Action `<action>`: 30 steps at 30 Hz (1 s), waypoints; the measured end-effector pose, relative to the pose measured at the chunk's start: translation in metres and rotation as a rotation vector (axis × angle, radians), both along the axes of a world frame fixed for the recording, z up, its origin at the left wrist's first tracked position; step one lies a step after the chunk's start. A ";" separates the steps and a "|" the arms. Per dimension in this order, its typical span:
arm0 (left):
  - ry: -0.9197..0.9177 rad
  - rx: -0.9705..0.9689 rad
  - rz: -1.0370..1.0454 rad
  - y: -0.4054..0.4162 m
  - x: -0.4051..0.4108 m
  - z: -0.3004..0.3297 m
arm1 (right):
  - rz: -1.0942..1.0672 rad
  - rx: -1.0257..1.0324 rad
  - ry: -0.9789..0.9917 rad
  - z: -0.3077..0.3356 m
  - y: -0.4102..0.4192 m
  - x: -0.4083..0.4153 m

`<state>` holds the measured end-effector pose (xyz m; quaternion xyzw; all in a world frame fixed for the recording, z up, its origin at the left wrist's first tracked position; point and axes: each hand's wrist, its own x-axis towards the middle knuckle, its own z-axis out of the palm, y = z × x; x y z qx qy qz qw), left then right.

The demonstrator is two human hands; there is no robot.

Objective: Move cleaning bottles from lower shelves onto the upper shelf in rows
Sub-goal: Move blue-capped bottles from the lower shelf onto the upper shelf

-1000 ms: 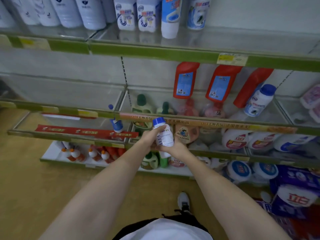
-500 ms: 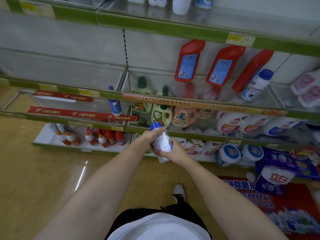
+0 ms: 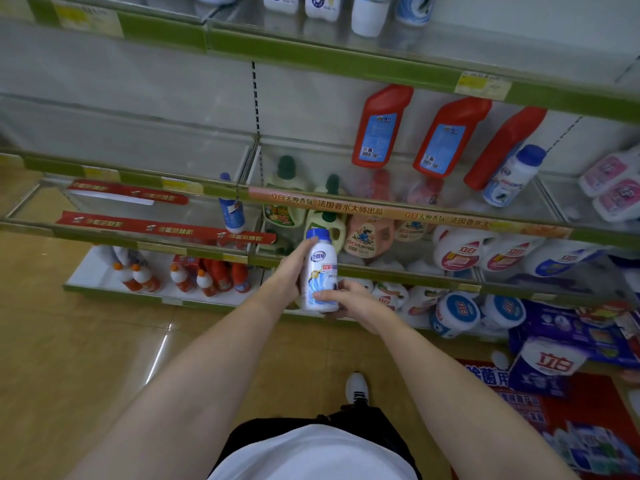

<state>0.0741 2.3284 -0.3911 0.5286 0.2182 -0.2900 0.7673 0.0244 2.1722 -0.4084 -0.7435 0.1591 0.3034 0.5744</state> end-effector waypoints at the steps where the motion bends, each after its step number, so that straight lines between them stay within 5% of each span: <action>1: 0.004 -0.034 -0.008 0.002 0.000 0.002 | -0.002 -0.041 -0.020 0.002 0.003 0.001; 8: -0.039 0.086 -0.039 0.012 -0.002 0.002 | 0.159 -0.372 -0.214 0.013 0.014 -0.004; 17: -0.114 0.086 0.139 0.014 0.001 -0.005 | 0.153 -0.203 -0.125 0.002 0.015 0.001; 30: -0.381 0.078 0.087 -0.006 0.039 0.069 | -0.117 -0.171 -0.367 0.032 0.016 0.034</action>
